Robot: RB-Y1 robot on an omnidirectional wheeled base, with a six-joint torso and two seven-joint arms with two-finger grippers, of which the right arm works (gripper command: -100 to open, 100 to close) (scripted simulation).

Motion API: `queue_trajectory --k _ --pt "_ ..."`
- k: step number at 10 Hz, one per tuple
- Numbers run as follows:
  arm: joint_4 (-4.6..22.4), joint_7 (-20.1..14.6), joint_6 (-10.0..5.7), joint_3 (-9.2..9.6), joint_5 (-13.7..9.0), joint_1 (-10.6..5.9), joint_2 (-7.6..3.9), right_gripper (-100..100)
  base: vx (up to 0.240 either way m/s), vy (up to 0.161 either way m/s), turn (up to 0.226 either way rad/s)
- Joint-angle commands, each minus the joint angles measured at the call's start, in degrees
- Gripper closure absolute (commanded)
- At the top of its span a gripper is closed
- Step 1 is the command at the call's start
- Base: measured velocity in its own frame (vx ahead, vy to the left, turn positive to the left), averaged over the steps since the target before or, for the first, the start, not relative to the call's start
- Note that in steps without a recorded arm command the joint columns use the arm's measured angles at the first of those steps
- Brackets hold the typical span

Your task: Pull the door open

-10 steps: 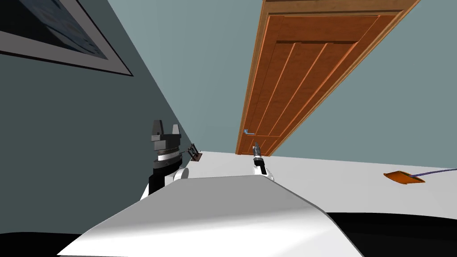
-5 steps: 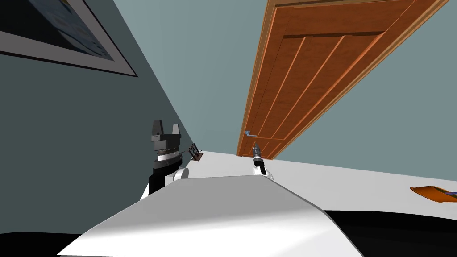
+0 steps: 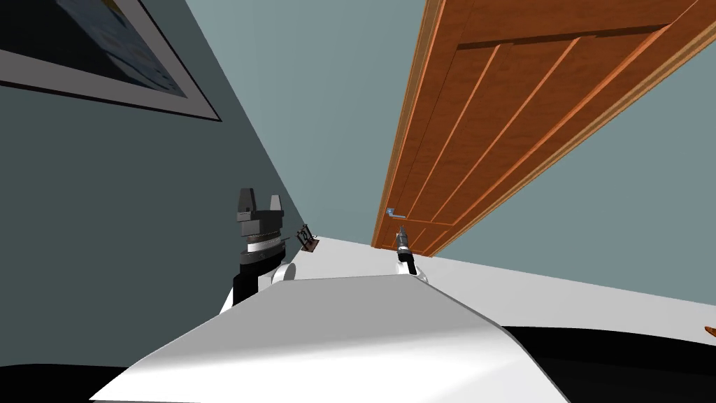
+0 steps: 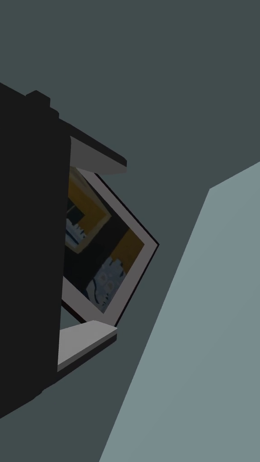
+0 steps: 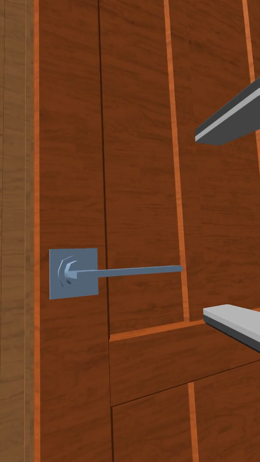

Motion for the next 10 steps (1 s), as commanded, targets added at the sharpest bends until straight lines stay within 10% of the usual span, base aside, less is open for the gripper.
queue_trajectory --k 1,10 --pt "1.9 -0.19 -0.35 -0.16 -0.33 -0.75 -0.18 -100 0.059 -0.043 0.09" --pt "10.73 -1.58 -2.67 -1.12 -1.91 -3.57 -1.6 -100 0.059 -0.053 0.083"
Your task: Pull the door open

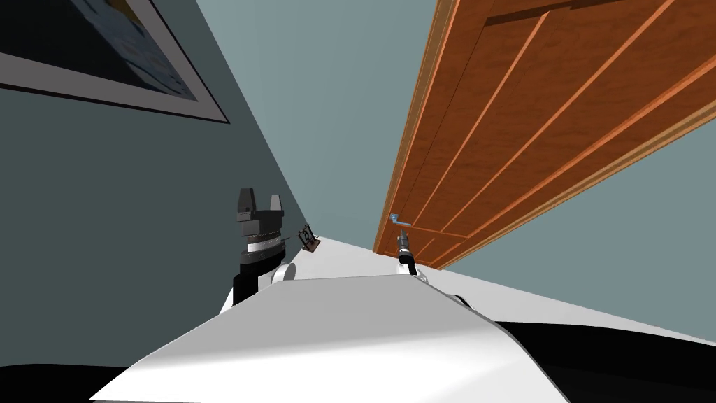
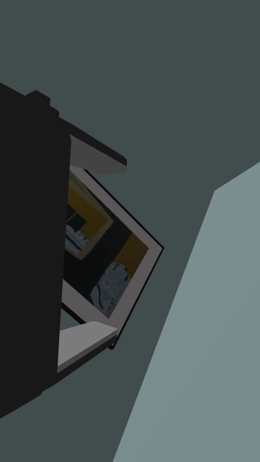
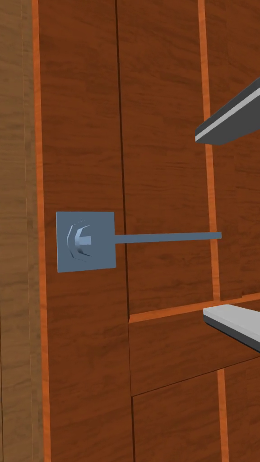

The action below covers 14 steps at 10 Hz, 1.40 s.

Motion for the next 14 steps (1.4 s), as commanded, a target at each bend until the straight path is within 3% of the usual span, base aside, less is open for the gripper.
queue_trajectory --k 1,7,8,9,14 --pt "-0.69 -0.67 0.19 -0.24 -0.21 0.72 -0.67 -100 0.183 -0.037 0.089" --pt "0.32 -3.55 -1.16 -1.49 -1.25 2.87 -3.9 -100 0.197 -0.026 0.094" --pt "1.54 -3.5 -1.69 -1.32 -1.13 2.11 -3.91 -100 0.085 -0.023 0.016" --pt "1.54 -3.5 -1.69 -1.32 -1.13 2.11 -3.91 100 -0.011 0.003 -0.012" --pt "1.54 -3.5 -1.69 -1.32 -1.13 2.11 -3.91 100 -0.016 0.004 0.0"
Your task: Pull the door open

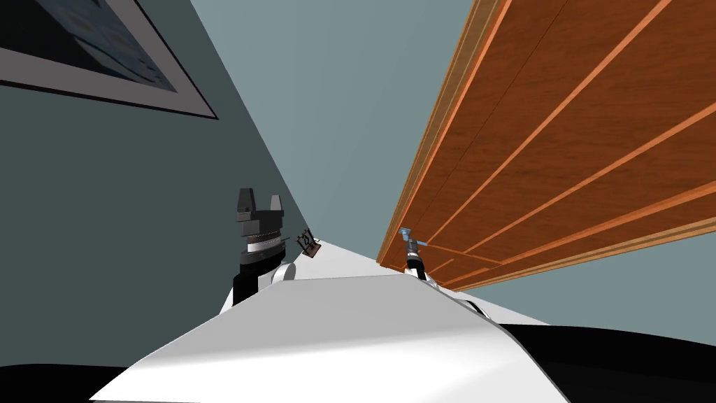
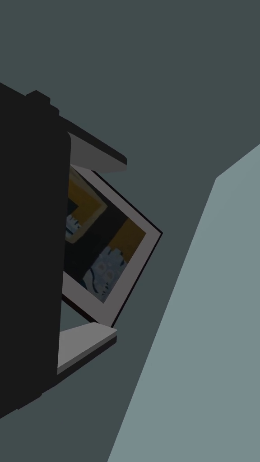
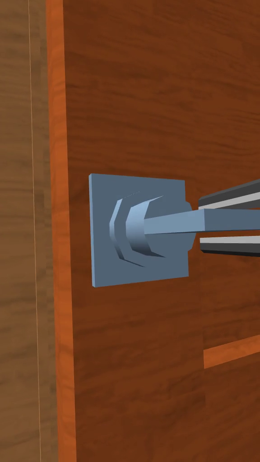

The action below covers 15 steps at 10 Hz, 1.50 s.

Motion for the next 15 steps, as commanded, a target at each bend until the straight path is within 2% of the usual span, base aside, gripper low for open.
queue_trajectory --k 1,10,12,13,15 --pt "0.05 -0.75 -0.29 0.61 0.39 0.15 -0.36 100 -0.122 -0.007 0.085" --pt "0.46 -6.3 -2.45 5.12 3.26 1.25 -3.03 100 -0.19 -0.033 0.102" --pt "0.52 -7.12 -2.76 5.79 3.69 1.41 -3.42 100 -0.2 -0.033 0.078" --pt "0.46 -6.81 -2.51 5.62 3.58 1.28 -3.24 100 -0.087 -0.006 0.021" --pt "0.45 -8.11 -3.33 6.84 4.4 1.86 -3.74 100 -0.179 -0.032 0.078"
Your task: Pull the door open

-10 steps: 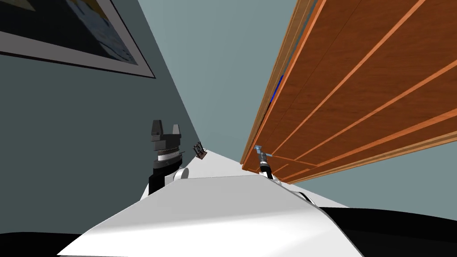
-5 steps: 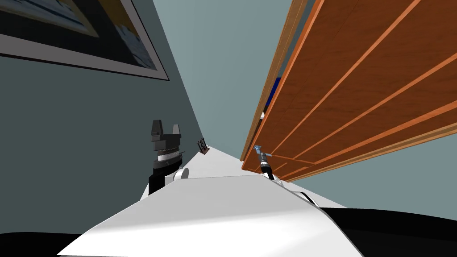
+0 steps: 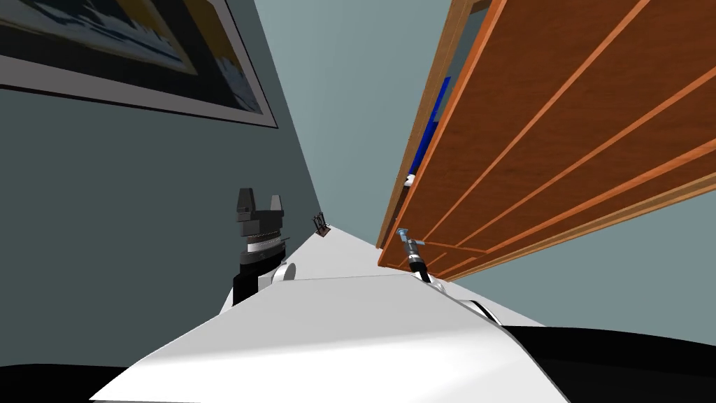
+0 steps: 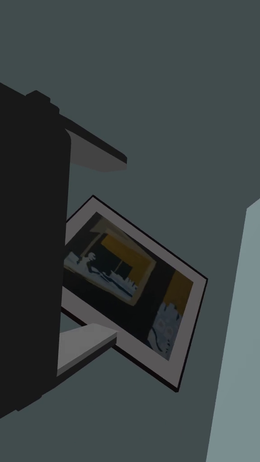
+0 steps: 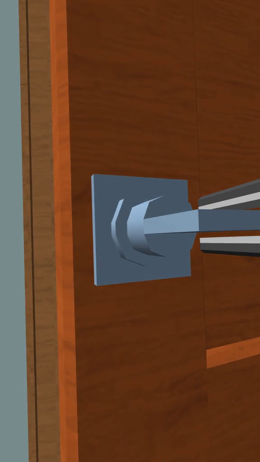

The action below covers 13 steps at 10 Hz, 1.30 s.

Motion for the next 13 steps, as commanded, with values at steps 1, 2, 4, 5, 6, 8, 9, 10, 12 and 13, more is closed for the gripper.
queue_trajectory --k 1,2,4,5,6,8,9,10,12,13 --pt "-0.17 -0.97 -0.62 0.87 0.59 0.57 -0.4 100 -0.194 -0.039 0.072" --pt "-0.26 -1.68 -1.1 1.51 1.02 0.86 -0.76 100 -0.22 -0.063 0.094" --pt "-0.51 -3.49 -2.33 3.12 2.13 1.6 -1.69 100 -0.262 -0.066 0.115" --pt "-0.63 -4.39 -2.95 3.93 2.68 1.96 -2.15 100 -0.23 -0.04 0.082" --pt "-0.69 -4.85 -3.26 4.34 2.96 2.15 -2.38 100 -0.215 -0.043 0.062" --pt "-1.27 -5.59 -3.92 4.99 3.4 3.42 -2.82 100 -0.129 -0.02 0.067" --pt "-1.3 -6.18 -4.72 5.42 3.7 3.91 -3.26 100 -0.22 -0.074 0.126" --pt "-1.34 -6.84 -5.6 5.89 4.02 4.45 -3.74 100 -0.205 -0.084 0.116" --pt "-1.4 -8.22 -7.44 6.88 4.7 5.58 -4.75 100 -0.22 -0.061 0.106" --pt "-1.43 -8.86 -8.31 7.35 5.02 6.11 -5.22 100 -0.212 -0.051 0.081"
